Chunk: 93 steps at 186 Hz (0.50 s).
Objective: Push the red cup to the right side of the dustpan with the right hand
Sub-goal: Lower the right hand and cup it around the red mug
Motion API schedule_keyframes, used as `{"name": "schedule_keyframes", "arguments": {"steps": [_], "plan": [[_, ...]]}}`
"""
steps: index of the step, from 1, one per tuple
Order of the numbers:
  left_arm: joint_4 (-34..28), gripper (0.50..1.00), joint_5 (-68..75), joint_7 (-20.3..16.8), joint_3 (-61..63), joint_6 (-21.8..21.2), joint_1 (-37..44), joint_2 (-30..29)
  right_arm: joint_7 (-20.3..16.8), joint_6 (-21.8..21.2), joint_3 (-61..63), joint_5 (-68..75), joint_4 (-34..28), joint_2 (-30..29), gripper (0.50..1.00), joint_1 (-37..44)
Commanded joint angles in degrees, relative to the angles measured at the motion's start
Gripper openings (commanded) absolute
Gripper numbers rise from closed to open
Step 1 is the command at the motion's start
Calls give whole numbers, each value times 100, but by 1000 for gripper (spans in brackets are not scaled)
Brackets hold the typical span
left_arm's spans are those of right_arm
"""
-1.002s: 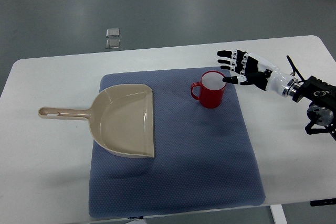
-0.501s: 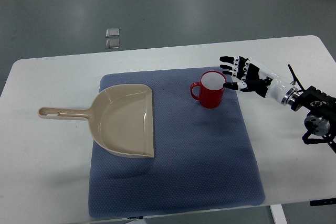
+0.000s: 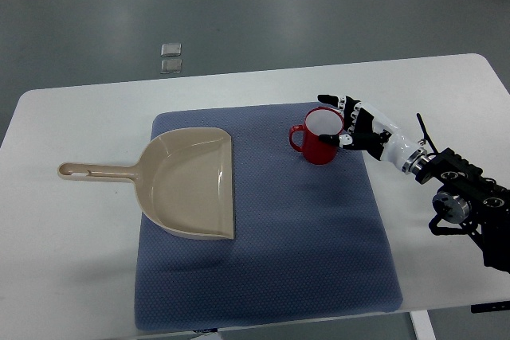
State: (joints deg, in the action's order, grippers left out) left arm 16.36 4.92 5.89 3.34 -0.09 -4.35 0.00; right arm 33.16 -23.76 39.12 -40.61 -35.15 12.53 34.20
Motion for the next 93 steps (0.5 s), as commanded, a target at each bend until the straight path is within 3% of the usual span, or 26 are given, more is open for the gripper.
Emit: {"name": "schedule_keyframes", "arguments": {"steps": [1,93], "plan": [[-2,1000,0,0,-1,1,4,0,15,21,-9,0,0,-66,934,-27],[-10,1000,0,0,-1,1,4,0,59,311,-159,-9,26,-251,934,-27]]}}
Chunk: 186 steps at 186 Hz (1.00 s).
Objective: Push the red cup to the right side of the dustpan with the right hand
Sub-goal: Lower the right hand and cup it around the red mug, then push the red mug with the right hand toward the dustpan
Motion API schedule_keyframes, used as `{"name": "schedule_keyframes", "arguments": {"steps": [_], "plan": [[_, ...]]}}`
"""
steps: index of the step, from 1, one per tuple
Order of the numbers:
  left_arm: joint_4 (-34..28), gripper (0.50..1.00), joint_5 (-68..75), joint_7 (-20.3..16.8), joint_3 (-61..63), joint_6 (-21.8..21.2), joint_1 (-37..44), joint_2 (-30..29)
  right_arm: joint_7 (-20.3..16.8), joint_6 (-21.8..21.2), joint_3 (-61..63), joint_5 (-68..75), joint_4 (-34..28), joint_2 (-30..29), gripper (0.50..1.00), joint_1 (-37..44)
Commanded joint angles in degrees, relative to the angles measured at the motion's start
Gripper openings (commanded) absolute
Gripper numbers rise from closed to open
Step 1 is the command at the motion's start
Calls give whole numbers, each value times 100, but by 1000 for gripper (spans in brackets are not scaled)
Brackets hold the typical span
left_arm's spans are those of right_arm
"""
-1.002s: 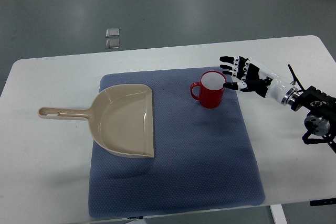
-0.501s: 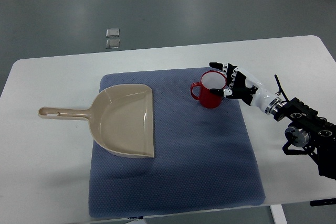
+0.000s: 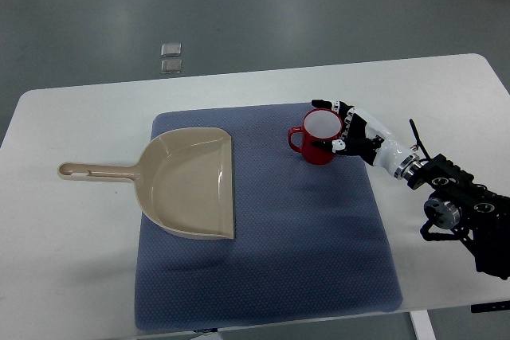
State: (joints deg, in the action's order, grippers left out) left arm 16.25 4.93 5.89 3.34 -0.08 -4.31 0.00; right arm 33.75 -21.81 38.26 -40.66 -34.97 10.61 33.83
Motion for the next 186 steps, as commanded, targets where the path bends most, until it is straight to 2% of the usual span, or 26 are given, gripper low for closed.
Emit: {"name": "schedule_keyframes", "arguments": {"steps": [1,99,112,137,186], "plan": [[1,1000,0,0,0,-1,0,0,0,115,-73,-4,8,-59,934,9],[1,1000,0,0,0,-1,9,0,9,502,-337,-39,184,-472,934,53],[1,1000,0,0,0,-1,9,0,125,643,-468,-83,184,-498,932,53],[1,1000,0,0,8,-1,9,0,125,1029,-706,-144,193,-622,932,97],[1,1000,0,0,0,-1,9,0,125,1065,-706,-136,193,-850,930,238]]}}
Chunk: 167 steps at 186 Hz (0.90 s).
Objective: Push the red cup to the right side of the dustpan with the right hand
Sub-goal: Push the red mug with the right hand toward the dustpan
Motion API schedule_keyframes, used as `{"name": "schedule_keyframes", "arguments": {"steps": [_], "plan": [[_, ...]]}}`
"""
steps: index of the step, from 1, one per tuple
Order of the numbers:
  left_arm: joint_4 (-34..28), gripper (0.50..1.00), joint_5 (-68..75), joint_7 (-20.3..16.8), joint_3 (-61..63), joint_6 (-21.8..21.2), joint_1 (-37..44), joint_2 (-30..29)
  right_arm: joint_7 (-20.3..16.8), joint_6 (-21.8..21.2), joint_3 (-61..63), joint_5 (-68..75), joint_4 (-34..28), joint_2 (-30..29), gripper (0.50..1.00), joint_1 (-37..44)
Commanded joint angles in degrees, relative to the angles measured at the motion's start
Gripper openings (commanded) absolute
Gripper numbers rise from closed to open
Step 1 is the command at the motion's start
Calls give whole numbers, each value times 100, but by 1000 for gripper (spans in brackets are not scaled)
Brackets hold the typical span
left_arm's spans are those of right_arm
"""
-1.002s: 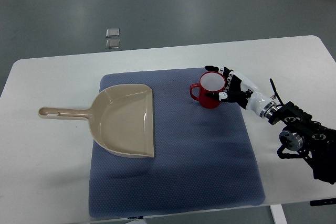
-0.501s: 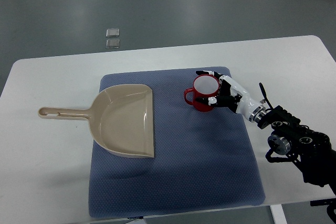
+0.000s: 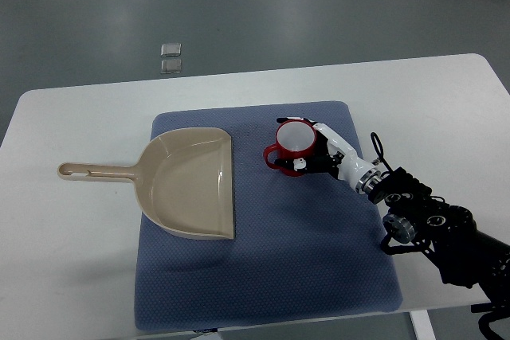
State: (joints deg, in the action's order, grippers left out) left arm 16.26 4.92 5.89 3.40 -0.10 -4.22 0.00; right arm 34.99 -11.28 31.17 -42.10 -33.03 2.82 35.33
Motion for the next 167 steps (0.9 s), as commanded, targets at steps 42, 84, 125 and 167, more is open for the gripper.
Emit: {"name": "schedule_keyframes", "arguments": {"steps": [42,84,125,167], "plan": [[0,1000,0,0,-15,1,0,0,1,12,-6,9,-1,-282,930,150],[0,1000,0,0,-15,1,0,0,1,82,-173,0,-19,-282,930,141],[0,1000,0,0,-15,1,0,0,1,100,-182,0,-45,-282,930,123],[9,1000,0,0,-15,1,0,0,1,161,-375,9,-107,-282,930,97]]}}
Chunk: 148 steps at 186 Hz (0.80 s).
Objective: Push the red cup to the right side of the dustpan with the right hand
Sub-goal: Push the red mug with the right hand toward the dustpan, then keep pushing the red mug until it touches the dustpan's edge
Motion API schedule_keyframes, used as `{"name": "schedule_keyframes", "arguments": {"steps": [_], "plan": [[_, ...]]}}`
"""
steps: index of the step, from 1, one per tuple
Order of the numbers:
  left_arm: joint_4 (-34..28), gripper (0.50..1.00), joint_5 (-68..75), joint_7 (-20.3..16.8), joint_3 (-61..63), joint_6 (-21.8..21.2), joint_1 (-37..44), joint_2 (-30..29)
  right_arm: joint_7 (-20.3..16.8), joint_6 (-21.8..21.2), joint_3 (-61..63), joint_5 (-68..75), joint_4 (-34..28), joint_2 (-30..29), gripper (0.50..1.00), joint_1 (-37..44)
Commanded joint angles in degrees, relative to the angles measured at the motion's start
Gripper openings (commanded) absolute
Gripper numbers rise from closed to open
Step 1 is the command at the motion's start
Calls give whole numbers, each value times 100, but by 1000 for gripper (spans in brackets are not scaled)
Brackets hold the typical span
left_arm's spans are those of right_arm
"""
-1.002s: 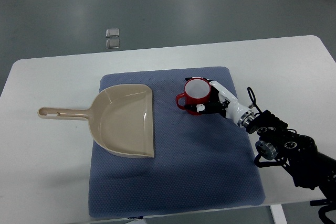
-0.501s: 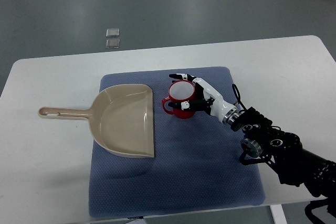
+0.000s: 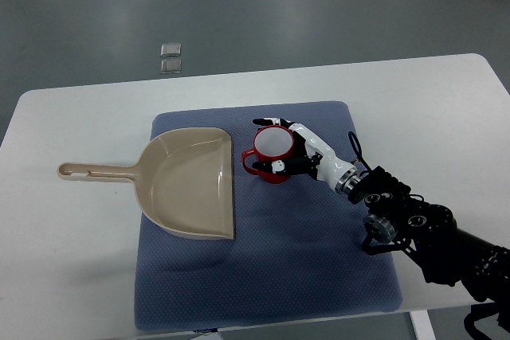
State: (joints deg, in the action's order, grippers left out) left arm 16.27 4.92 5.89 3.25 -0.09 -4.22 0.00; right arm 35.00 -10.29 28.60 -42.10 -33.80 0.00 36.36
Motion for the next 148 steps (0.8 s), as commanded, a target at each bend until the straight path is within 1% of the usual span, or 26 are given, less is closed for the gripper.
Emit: {"name": "schedule_keyframes", "arguments": {"steps": [1,61,91,148], "plan": [[8,1000,0,0,0,1,0,0,0,79,-126,9,-30,0,930,-6],[8,1000,0,0,0,1,0,0,0,124,-153,18,-153,0,930,-6],[25,1000,0,0,0,1,0,0,0,132,-153,18,-382,0,930,-32],[16,1000,0,0,0,1,0,0,0,203,-153,35,-549,0,930,-50]]}}
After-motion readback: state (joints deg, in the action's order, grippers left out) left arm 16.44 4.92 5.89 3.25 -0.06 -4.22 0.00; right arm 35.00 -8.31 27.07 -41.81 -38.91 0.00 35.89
